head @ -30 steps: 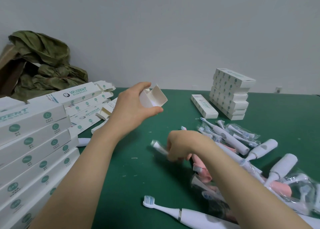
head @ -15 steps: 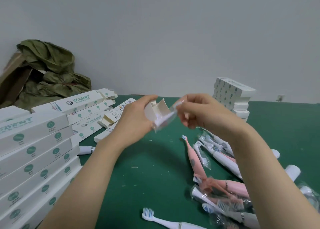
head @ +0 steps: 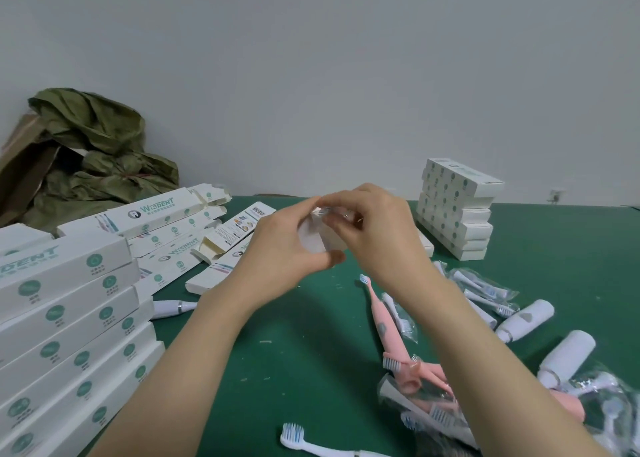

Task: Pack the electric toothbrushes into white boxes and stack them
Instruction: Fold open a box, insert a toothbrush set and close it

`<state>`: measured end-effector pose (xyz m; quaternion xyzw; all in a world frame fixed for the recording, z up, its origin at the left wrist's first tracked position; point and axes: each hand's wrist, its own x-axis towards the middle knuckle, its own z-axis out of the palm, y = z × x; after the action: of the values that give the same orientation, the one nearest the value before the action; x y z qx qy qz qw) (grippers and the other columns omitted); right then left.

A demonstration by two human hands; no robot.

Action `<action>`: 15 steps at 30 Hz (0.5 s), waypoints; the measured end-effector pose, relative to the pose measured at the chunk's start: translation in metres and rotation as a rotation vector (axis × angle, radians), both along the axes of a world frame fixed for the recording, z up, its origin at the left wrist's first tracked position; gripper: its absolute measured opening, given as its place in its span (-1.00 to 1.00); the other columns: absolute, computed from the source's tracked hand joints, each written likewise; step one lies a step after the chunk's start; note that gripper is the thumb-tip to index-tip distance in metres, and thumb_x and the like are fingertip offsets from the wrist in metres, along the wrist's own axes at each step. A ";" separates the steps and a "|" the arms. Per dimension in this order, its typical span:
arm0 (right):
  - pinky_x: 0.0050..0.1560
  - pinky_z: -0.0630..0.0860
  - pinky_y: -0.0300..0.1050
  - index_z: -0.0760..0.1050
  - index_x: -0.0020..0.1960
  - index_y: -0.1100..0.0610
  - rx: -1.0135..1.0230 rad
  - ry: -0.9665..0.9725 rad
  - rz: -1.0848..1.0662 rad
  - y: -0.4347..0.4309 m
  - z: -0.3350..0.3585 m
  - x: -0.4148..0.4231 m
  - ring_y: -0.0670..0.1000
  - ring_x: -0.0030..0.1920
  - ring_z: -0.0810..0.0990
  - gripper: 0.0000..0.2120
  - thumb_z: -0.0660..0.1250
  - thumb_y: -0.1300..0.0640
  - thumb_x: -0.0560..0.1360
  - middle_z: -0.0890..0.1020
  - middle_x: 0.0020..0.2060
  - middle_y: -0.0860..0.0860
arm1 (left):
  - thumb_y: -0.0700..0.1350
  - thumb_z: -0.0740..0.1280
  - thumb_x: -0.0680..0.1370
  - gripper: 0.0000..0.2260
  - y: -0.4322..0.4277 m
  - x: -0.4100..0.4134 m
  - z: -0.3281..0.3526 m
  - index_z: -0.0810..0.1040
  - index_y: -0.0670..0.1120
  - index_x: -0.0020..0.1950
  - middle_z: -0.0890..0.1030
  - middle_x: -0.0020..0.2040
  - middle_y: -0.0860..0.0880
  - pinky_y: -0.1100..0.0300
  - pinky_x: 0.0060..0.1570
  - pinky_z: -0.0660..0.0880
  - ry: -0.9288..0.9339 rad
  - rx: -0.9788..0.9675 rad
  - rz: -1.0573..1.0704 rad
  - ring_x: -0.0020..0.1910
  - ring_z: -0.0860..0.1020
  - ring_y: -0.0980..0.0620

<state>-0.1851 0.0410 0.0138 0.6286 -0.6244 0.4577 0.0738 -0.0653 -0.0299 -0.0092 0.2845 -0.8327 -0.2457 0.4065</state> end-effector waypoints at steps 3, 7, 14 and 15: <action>-0.26 0.38 -0.32 0.52 0.14 0.01 -0.023 -0.071 0.003 -0.002 -0.005 -0.002 -0.21 -0.35 0.43 -0.75 0.39 0.16 0.47 0.52 -0.28 -0.16 | -0.01 0.55 0.28 -0.41 0.001 -0.001 0.001 0.51 0.06 0.28 0.61 0.06 0.10 0.14 0.04 0.50 -0.018 0.024 0.036 0.04 0.54 0.08; -0.30 0.43 -0.12 0.51 -0.15 0.00 -0.093 -0.039 -0.024 -0.003 -0.008 -0.003 -0.18 -0.42 0.41 -0.91 0.42 0.11 0.44 0.57 -0.29 -0.18 | -0.03 0.53 0.29 -0.54 0.002 0.000 0.003 0.54 -0.03 0.15 0.63 -0.05 -0.04 -0.04 -0.03 0.51 -0.022 0.034 -0.002 -0.03 0.54 -0.06; -0.36 0.24 -0.21 0.61 -0.03 0.02 -0.030 0.161 -0.070 -0.010 -0.018 0.002 -0.01 -0.16 0.41 -0.89 0.31 0.12 0.52 0.39 -0.12 -0.09 | 0.03 0.43 0.24 -0.57 0.002 -0.001 0.003 0.54 -0.04 0.08 0.57 -0.16 -0.07 0.19 -0.15 0.43 0.003 0.065 0.024 -0.19 0.43 -0.01; -0.37 0.23 -0.23 0.62 -0.03 0.00 -0.027 0.162 -0.078 -0.009 -0.018 0.001 -0.02 -0.18 0.40 -0.90 0.32 0.11 0.52 0.41 -0.14 -0.09 | 0.01 0.48 0.26 -0.53 0.001 0.000 0.002 0.54 -0.06 0.12 0.58 -0.14 -0.05 0.23 -0.12 0.43 0.011 0.069 0.028 -0.17 0.43 0.05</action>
<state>-0.1839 0.0319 -0.0039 0.6378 -0.6342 0.4104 0.1500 -0.0655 -0.0287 -0.0070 0.3086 -0.8176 -0.2701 0.4042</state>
